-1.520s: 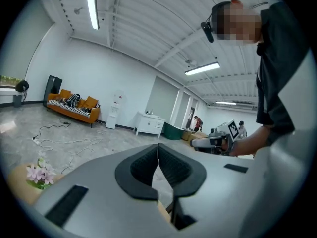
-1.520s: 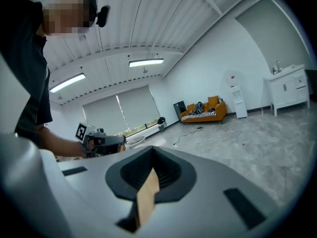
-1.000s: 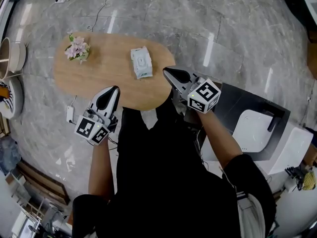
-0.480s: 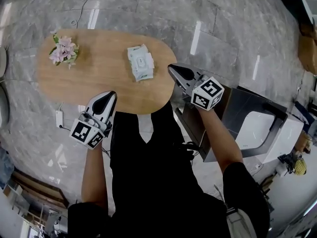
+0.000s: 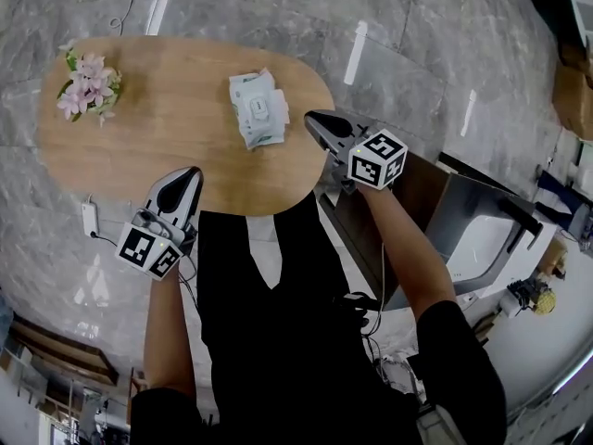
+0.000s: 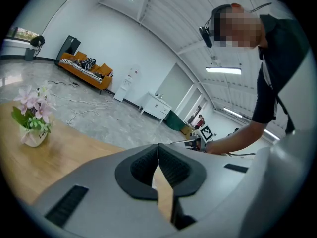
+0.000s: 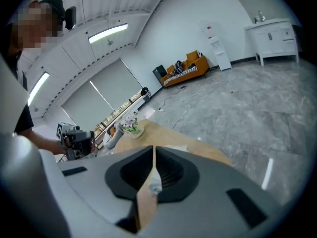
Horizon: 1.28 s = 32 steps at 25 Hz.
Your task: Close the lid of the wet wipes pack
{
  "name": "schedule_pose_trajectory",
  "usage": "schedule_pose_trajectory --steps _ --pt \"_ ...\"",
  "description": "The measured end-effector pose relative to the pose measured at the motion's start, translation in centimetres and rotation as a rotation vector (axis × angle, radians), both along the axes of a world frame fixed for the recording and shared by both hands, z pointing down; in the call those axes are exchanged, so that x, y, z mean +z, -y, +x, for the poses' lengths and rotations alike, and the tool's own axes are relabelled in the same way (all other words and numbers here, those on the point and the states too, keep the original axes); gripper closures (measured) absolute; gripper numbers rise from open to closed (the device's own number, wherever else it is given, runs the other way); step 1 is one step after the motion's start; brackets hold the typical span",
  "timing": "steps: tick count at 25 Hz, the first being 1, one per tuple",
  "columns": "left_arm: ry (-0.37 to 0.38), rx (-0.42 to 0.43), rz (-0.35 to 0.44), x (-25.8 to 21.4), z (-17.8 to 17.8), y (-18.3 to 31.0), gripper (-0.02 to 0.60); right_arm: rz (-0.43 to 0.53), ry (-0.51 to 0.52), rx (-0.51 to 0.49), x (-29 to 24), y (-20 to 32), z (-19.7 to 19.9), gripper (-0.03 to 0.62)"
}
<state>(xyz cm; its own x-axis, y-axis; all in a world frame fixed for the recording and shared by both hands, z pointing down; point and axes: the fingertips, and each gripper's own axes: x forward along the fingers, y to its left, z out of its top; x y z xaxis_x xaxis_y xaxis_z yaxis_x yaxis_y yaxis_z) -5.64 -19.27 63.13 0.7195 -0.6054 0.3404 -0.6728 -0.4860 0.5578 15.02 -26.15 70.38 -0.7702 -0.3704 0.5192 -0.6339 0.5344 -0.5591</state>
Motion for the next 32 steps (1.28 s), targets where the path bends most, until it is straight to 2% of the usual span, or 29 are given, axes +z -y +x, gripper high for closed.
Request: schedule_pose_trajectory --steps 5,16,24,32 --pt "-0.011 0.004 -0.036 4.1 0.6 -0.1 0.565 -0.047 -0.064 -0.012 5.0 0.3 1.2 0.582" --pt "-0.003 0.039 -0.067 9.6 1.7 0.2 0.565 -0.086 -0.042 0.034 10.8 0.8 0.6 0.582" --pt "-0.006 0.019 -0.075 11.2 1.5 -0.2 0.565 -0.092 -0.017 0.047 12.2 0.4 -0.5 0.582" --pt "-0.015 0.012 -0.06 10.6 0.7 -0.3 0.565 -0.071 -0.02 -0.01 11.2 0.1 -3.0 0.582"
